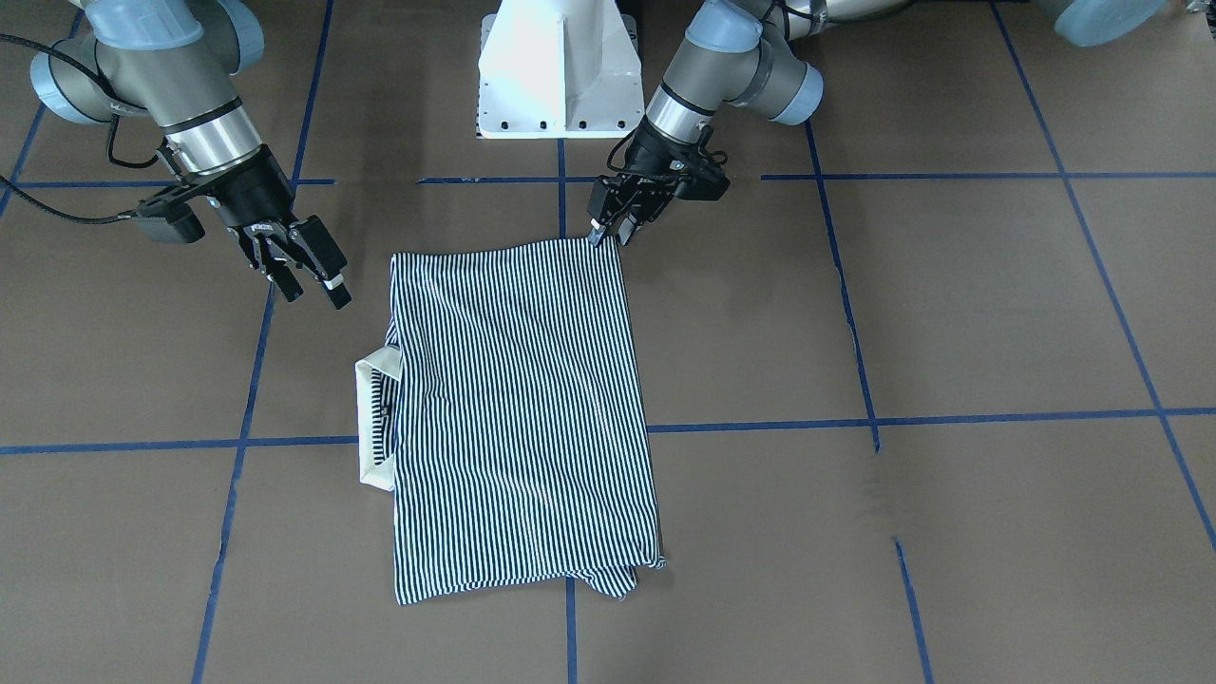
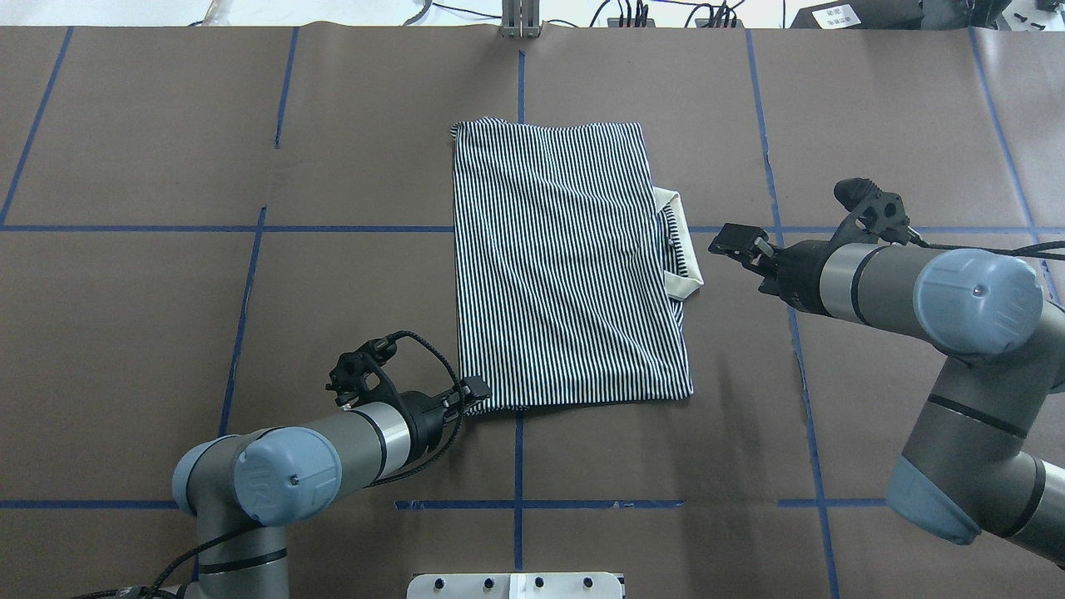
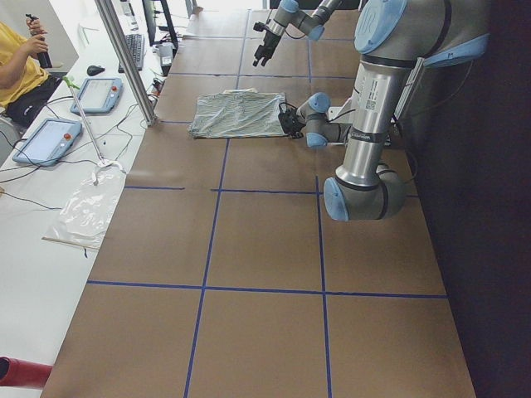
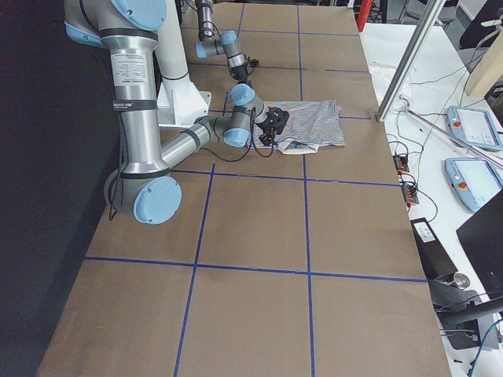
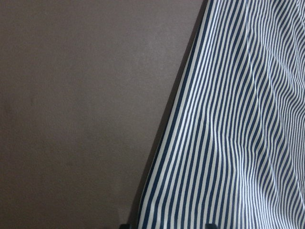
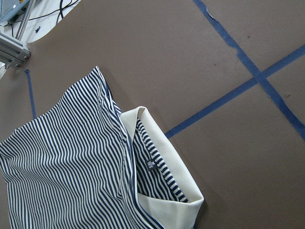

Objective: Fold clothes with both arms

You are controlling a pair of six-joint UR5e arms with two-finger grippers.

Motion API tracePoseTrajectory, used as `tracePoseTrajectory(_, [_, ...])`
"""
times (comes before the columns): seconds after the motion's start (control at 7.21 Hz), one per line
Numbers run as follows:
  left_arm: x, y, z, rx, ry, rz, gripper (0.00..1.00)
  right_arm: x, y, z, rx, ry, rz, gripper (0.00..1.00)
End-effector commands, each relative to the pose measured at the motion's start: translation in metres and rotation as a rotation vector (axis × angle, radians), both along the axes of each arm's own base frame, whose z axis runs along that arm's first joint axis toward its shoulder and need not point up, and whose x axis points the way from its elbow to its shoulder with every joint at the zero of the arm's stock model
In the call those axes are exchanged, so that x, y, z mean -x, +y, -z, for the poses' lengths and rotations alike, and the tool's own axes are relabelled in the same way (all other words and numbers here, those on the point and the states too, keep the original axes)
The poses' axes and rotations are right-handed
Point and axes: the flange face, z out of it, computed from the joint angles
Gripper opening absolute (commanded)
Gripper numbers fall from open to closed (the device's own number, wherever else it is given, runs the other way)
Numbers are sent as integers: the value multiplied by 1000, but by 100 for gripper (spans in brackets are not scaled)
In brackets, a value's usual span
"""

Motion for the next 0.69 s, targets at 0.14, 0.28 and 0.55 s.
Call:
tracePoseTrajectory(0.14, [-3,-1,-4,3,-8,2,61,0,0,-1,0,1,-1,99])
tracePoseTrajectory(0.28, [-4,-1,-4,3,-8,2,61,0,0,-1,1,1,1,99])
tracePoseTrajectory(0.55, [-5,0,2,1,-1,0,59,0,0,-1,0,1,-1,99])
